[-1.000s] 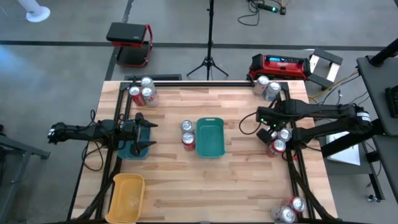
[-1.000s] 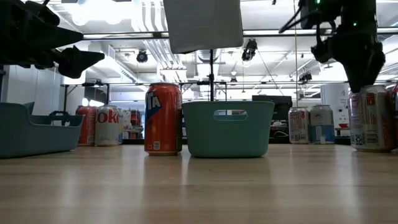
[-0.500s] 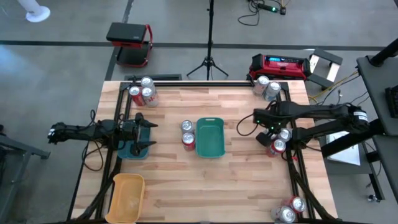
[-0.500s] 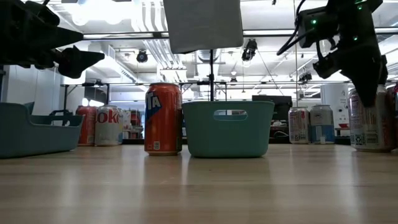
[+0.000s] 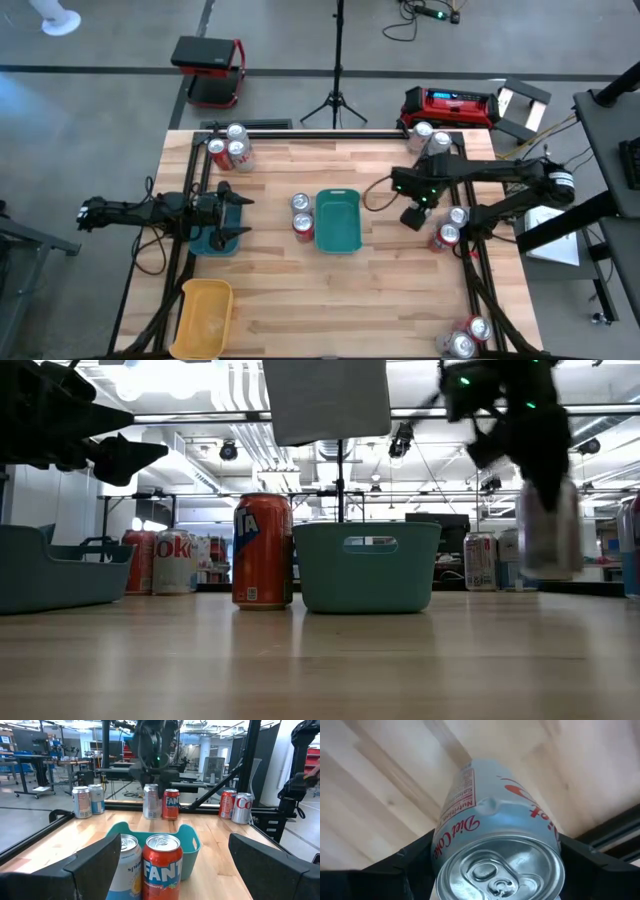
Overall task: Sort soda cans
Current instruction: Put the middle right red-silver soda can into the light green bin
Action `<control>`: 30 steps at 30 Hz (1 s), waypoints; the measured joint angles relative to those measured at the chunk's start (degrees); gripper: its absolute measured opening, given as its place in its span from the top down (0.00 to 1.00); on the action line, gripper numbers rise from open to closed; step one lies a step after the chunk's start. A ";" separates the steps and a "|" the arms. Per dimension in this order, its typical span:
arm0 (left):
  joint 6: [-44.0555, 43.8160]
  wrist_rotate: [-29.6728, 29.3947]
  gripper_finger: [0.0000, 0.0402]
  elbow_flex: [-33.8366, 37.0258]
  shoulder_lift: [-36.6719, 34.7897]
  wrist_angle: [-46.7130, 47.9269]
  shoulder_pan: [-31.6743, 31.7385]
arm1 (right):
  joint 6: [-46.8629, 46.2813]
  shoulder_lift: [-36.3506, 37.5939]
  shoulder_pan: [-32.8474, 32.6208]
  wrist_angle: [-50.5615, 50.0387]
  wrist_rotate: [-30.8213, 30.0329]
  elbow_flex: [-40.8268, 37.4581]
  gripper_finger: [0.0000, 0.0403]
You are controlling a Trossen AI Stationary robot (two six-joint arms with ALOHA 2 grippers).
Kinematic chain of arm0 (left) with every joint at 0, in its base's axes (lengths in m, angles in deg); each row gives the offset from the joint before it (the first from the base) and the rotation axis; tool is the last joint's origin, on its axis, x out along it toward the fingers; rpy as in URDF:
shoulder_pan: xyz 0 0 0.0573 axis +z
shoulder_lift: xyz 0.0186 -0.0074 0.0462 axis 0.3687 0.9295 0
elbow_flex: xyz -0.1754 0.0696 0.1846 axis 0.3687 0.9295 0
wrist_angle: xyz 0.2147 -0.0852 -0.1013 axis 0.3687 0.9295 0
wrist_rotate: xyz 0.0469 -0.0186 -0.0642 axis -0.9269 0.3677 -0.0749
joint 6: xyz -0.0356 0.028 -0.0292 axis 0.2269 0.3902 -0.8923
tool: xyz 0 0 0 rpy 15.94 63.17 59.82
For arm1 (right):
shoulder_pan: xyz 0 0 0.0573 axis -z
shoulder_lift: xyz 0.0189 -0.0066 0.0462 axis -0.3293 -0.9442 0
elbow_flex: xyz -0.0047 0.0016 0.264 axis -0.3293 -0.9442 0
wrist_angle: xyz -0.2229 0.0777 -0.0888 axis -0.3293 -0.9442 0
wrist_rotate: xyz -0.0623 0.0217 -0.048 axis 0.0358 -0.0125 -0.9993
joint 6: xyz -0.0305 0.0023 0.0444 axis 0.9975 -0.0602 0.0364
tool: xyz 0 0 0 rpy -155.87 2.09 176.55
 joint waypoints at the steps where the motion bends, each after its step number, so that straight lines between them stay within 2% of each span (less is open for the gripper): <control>1: 0.00 0.00 0.12 0.01 0.01 0.00 0.01 | 0.74 -1.75 -0.28 -1.21 -0.47 3.26 0.26; 7: 0.00 0.02 0.12 0.00 0.00 0.00 0.00 | 7.80 -13.98 -1.21 -8.73 -5.88 23.77 0.26; 12: 0.00 0.02 0.12 0.00 0.01 0.01 0.01 | 13.65 -23.96 -1.27 -12.18 -6.27 39.58 0.26; 16: 0.00 0.02 0.12 0.00 0.00 0.00 0.02 | 17.02 -28.66 -1.77 -13.57 -5.08 48.56 0.26; 21: 0.00 0.02 0.12 0.01 0.02 0.02 0.01 | 18.04 -29.93 -1.87 -13.34 -3.83 53.87 0.26; 30: 0.00 0.02 0.12 0.00 0.01 0.00 0.01 | 21.05 -30.15 -4.51 -3.64 -3.60 50.82 0.26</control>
